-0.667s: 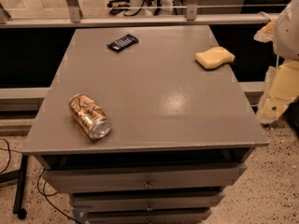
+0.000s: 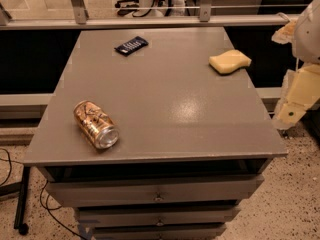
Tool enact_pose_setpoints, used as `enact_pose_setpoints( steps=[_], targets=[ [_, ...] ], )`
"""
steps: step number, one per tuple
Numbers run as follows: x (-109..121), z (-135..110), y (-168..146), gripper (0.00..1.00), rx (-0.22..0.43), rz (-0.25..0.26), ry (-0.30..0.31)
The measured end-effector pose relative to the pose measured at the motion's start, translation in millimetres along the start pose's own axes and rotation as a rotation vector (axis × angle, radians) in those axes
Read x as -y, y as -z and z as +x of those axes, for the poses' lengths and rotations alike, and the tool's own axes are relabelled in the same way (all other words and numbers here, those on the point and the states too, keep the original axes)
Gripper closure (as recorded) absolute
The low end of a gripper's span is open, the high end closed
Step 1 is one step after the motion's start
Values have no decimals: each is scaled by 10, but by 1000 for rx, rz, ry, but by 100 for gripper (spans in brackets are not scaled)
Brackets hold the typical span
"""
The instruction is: Move sponge near rxbar blueberry
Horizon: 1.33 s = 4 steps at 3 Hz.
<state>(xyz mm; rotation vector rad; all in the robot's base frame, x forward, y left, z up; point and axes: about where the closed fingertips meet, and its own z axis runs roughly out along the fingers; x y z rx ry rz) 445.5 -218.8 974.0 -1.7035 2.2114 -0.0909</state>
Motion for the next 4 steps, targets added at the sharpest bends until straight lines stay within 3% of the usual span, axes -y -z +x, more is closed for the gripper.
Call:
enact_pose_setpoints(
  steps=[1,2,3,4],
  targets=[
    [368,97,-244,0,58,37,-29],
    [938,129,-576,0,149,83,-80],
    [1563,141,-885,0,268,116,-174],
    [2026,22,-1224,0,398,111,-268]
  ],
)
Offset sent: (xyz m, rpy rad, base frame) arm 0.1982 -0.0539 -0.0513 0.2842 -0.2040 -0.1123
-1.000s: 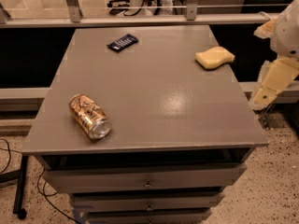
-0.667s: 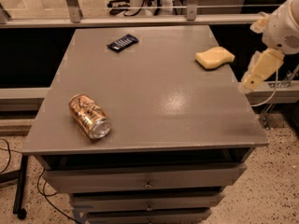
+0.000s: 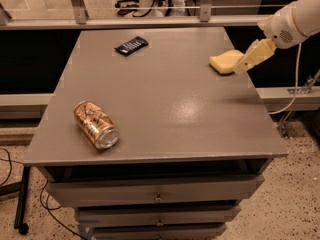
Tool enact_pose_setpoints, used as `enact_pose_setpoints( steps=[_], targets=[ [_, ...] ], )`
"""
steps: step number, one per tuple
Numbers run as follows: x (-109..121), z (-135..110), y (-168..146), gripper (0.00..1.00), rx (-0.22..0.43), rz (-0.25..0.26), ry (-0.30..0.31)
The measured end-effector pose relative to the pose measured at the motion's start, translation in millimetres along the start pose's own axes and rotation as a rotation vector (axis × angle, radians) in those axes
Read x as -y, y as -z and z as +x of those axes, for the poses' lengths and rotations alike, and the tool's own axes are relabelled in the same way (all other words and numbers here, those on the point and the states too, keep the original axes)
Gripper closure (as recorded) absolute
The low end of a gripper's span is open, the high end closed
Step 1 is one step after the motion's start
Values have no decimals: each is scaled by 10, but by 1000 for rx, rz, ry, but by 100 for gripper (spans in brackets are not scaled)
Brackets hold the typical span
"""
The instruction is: Move sponge near rxbar blueberry
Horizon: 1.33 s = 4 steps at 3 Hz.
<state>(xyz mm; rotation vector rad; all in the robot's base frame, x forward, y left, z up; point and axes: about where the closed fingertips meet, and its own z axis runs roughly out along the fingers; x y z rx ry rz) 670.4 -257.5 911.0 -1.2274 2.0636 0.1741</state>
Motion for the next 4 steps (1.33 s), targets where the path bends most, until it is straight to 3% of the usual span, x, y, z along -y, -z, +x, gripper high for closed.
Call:
enact_pose_setpoints(
  steps=[1,3,4],
  targets=[
    [236,29,-366,0,57,-5,-77],
    [439,220,-737,0,60,2,-136],
    [457,296,-831,18,61,6,-142]
  ],
)
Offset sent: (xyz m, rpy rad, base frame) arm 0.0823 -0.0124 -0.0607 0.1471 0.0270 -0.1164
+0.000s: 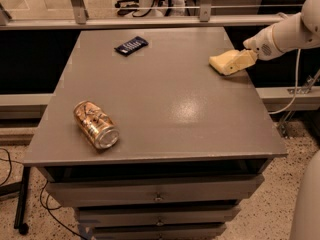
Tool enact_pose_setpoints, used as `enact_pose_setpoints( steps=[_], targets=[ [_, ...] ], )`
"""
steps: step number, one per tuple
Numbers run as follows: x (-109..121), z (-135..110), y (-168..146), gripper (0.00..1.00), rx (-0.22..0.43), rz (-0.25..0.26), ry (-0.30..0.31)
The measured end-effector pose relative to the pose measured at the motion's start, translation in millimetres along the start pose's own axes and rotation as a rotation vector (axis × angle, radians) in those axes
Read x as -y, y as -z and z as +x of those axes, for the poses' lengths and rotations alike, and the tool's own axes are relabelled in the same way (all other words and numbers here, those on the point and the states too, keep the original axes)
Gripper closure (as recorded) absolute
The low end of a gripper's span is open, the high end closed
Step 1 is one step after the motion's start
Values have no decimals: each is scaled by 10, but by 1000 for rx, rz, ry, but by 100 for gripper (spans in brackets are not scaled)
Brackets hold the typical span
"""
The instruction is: Move sponge near rxbar blueberry
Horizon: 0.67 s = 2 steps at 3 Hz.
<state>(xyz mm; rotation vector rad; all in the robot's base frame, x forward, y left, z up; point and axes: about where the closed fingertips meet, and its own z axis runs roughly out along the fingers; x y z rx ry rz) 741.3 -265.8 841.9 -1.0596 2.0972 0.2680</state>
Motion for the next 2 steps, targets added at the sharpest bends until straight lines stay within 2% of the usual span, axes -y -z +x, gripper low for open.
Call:
enact_pose_setpoints(
  steps=[2],
  targets=[
    [-81,-12,-95,64,11,-25,-8]
  ],
)
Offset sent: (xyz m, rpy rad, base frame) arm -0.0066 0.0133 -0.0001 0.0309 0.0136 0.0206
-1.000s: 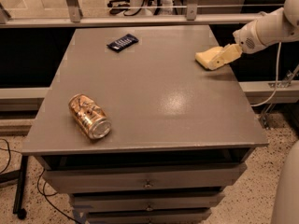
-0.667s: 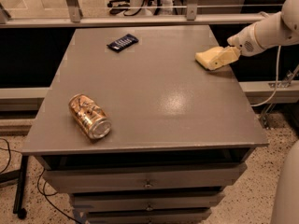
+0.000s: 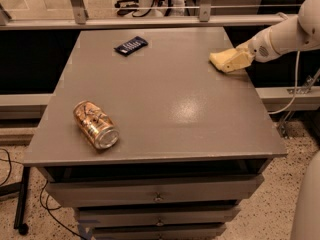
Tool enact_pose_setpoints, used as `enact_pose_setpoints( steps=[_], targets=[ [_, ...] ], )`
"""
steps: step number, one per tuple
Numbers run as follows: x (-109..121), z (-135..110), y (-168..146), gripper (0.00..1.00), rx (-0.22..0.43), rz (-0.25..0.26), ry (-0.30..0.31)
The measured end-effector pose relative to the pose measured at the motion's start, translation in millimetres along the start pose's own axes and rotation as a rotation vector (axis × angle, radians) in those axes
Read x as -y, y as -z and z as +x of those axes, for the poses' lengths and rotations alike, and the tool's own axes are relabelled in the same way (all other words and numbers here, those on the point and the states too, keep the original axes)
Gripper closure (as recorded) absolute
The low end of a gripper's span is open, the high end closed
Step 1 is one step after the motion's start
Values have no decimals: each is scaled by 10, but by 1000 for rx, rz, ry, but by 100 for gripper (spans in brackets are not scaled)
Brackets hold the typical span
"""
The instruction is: Move sponge near rxbar blueberry
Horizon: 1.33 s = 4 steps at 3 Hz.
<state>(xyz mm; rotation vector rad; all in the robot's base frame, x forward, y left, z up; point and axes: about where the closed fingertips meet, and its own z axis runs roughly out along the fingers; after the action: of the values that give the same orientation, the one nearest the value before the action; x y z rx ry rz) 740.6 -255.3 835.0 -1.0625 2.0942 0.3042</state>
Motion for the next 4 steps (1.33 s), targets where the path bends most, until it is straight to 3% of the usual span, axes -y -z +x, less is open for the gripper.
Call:
enact_pose_setpoints(
  steps=[1,2,4],
  targets=[
    [-105,-298,88,88,41,-17,49],
    [-201,-804,293,100,104,-6,154],
    [-205,-939,142,100,129,-11,181]
  ],
)
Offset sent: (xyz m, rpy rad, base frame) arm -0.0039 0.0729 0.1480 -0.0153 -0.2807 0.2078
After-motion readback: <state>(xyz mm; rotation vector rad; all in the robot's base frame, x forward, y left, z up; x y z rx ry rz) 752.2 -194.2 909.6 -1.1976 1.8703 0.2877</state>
